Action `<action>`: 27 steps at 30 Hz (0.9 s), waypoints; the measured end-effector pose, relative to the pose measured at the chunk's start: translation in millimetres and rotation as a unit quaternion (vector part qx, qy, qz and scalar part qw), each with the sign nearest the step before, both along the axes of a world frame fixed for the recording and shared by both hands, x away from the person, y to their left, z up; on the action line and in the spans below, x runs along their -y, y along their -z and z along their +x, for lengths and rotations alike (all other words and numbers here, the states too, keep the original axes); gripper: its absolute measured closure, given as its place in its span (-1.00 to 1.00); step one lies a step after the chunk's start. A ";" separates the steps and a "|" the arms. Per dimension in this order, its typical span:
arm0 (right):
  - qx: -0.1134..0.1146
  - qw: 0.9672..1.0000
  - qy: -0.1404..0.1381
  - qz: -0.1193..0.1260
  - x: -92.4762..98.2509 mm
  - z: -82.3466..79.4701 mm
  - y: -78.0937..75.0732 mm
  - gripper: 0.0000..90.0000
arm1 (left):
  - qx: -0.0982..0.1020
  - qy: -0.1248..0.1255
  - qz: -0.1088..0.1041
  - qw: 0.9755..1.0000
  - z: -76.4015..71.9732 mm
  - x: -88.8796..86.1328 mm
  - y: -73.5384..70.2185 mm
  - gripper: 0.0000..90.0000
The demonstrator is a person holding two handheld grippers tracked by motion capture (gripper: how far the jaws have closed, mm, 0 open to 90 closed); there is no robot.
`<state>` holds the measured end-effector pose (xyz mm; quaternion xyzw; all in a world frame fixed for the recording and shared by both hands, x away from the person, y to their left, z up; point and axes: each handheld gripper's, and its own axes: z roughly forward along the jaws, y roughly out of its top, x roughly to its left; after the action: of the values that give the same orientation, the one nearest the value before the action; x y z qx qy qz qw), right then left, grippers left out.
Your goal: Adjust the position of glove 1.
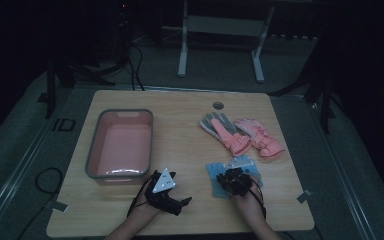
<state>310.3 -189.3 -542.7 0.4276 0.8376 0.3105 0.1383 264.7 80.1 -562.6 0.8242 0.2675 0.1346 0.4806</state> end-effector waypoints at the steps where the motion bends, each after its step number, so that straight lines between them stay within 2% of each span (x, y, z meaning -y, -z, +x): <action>1: 0.002 1.000 -0.005 0.000 0.4 1.3 0.6 0.72 | 0.000 0.000 0.000 1.000 0.0 0.0 0.0 -1.00; 5: 0.007 1.000 -0.024 0.003 3.8 5.9 2.3 0.56 | 0.000 0.001 0.000 1.000 0.1 0.1 0.0 -1.00; 7: 0.014 0.999 -0.034 0.006 4.1 7.0 3.6 0.41 | 0.000 0.002 0.001 1.000 0.1 0.3 0.1 -1.00; 11: 0.020 0.999 -0.039 0.005 3.5 7.3 1.2 0.34 | 0.000 0.003 0.001 1.000 0.1 0.3 0.0 -1.00; 14: 0.032 0.998 -0.044 0.013 7.4 5.1 -8.9 0.31 | 0.000 0.003 0.000 1.000 0.1 0.2 0.1 -1.00; 16: 0.051 0.998 -0.048 0.009 13.5 5.3 -18.3 0.33 | 0.001 0.004 0.001 1.000 0.2 0.2 0.0 -1.00; 20: 0.060 0.996 -0.055 0.031 38.1 15.1 -35.1 0.40 | 0.000 0.003 0.001 1.000 0.1 0.4 0.0 -1.00; 21: 0.065 0.996 -0.052 0.029 44.4 17.2 -38.1 0.40 | 0.000 0.003 0.001 1.000 0.1 0.4 0.0 -1.00; 22: 0.070 0.996 -0.050 0.025 50.9 19.3 -40.3 0.40 | 0.000 0.003 0.001 1.000 0.2 0.4 0.1 -1.00; 27: 0.064 0.996 -0.064 0.026 78.3 27.0 -38.8 0.42 | -0.001 0.002 0.000 1.000 0.3 0.3 0.1 -1.00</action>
<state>337.3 -267.5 -503.9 0.3559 0.8442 0.3673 0.1604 265.0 79.7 -562.7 0.8253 0.2660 0.1326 0.4802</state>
